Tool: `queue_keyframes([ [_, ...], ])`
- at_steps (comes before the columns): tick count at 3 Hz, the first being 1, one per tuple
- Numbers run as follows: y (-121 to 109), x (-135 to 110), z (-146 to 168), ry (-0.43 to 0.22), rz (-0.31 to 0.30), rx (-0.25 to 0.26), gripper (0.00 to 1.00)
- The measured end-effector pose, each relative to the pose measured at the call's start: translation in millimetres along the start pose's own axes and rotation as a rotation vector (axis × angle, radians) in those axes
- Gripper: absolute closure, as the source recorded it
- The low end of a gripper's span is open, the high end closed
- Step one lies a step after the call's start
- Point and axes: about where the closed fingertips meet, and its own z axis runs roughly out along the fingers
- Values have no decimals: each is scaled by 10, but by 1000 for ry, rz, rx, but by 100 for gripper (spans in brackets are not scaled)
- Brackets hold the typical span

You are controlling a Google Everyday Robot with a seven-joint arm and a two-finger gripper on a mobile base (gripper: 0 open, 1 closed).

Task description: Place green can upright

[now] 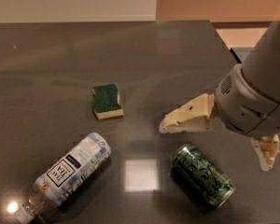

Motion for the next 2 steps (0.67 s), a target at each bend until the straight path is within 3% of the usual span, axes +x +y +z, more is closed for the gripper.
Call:
queue_keyframes([
  [1, -30, 5, -4, 7, -97, 6, 0],
  [2, -110, -8, -53, 11, -95, -12, 0],
])
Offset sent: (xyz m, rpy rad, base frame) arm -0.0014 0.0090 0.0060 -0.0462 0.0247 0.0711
